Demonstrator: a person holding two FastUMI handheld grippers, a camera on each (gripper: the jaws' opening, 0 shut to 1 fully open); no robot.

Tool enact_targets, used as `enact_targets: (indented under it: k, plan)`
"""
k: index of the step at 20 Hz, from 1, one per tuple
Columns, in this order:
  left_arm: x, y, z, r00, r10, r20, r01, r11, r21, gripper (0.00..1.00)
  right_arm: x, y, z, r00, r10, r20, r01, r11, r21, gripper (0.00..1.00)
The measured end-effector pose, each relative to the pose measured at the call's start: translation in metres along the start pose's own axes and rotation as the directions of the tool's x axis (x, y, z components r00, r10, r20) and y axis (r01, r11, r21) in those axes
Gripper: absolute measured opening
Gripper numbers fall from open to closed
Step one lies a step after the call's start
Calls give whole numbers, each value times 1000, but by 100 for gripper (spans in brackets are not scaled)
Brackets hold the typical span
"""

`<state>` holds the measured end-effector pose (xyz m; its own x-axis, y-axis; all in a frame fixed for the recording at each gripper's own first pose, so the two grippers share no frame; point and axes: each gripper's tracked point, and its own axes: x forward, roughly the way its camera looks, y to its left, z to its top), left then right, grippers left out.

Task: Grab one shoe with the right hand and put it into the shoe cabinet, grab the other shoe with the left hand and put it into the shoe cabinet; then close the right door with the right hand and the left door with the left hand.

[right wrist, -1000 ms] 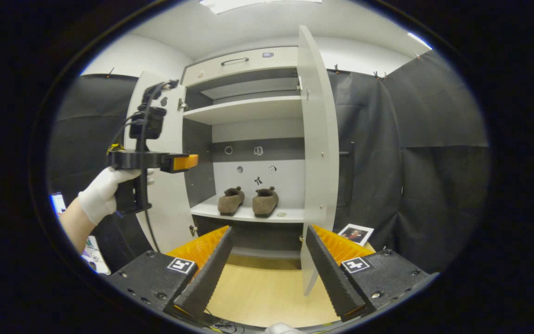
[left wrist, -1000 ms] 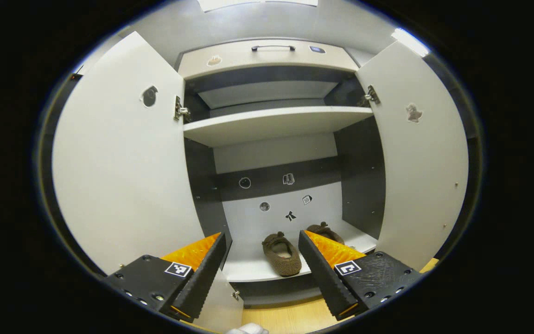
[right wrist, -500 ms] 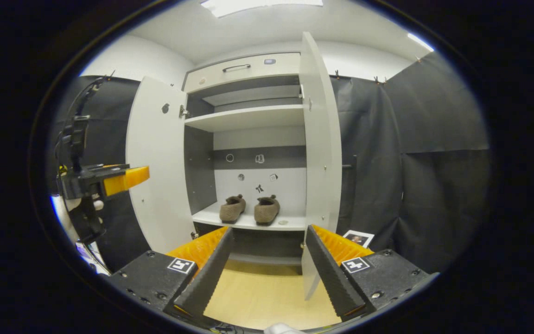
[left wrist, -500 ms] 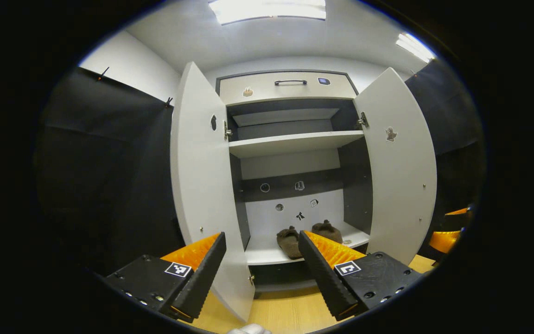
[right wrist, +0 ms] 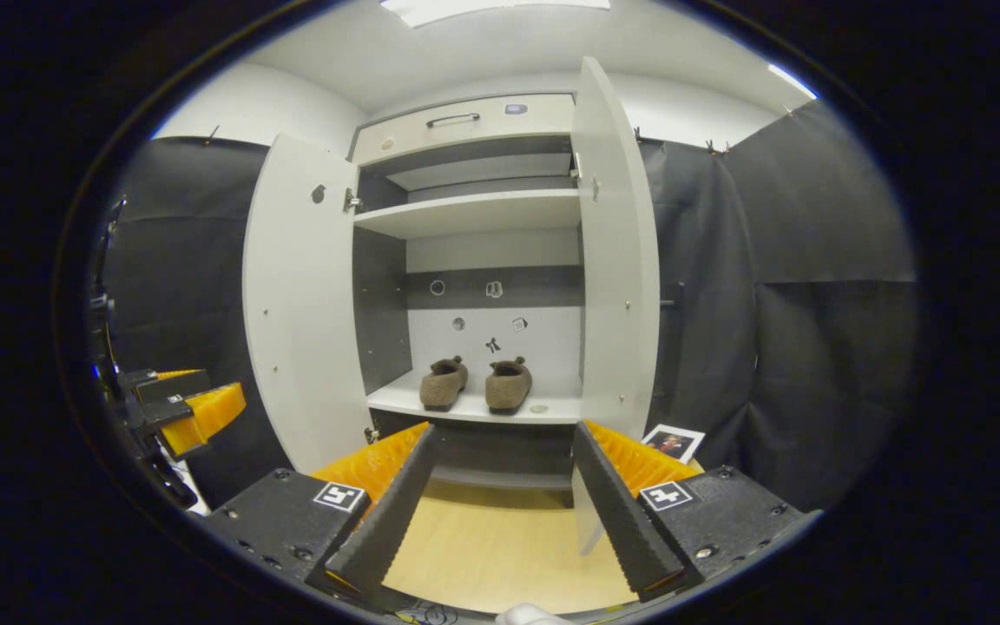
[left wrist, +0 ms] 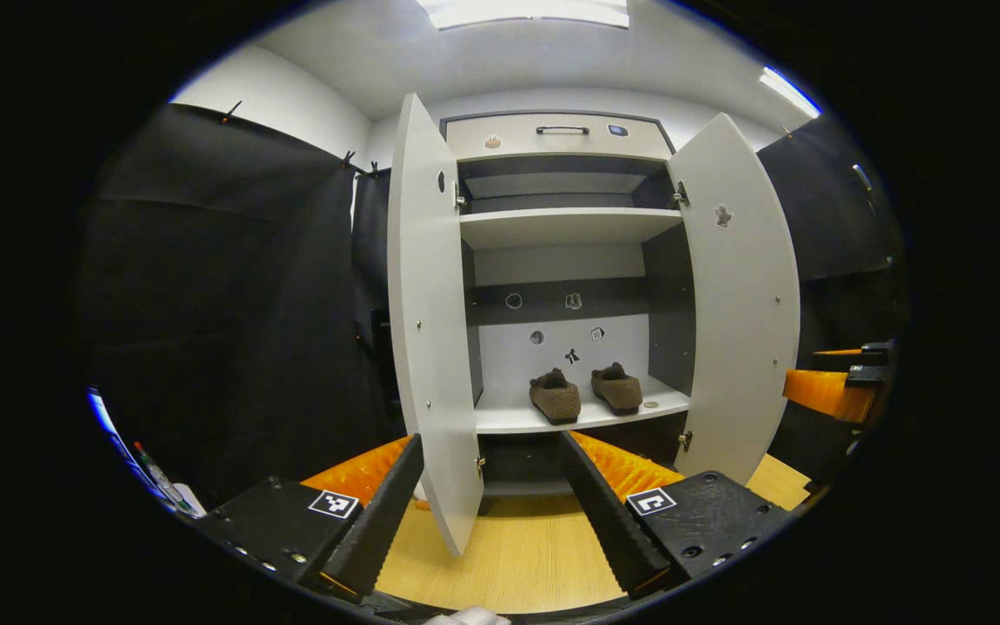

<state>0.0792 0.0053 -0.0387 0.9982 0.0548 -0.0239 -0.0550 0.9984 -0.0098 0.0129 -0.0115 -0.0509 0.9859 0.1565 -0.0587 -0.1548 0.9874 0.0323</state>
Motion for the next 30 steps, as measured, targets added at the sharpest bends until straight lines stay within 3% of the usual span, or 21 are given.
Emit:
enact_targets:
  k: [3,7,11,15,21,25,26,30]
  plan:
    - [-2,-3,2,1000,-10,7,10,1000,-5,96,5,-49,15,995,-94,24,93,995,18,99]
    - [-5,-13,5,1000,-26,18,26,1000,3,100,13,-140,37,964,-259,52,258,966,23,99]
    - [-3,-24,5,1000,-20,10,20,1000,2,96,32,-196,51,934,-347,81,347,938,16,99]
    - [-3,-34,8,1000,-4,12,4,1000,7,96,62,-215,55,939,-337,70,337,941,10,99]
    - [-1,-44,3,1000,19,-6,-19,1000,-12,96,88,-202,52,968,-250,29,250,968,21,99]
    - [3,-50,2,1000,5,-10,-5,1000,-18,96,90,-192,52,970,-242,32,243,970,-20,88]
    - [3,-50,3,1000,3,-9,-3,1000,-17,96,89,-190,53,969,-246,32,247,969,-24,93]
    - [1,-39,5,1000,11,-4,-11,1000,-6,96,89,-181,51,969,-246,33,247,969,-4,93]
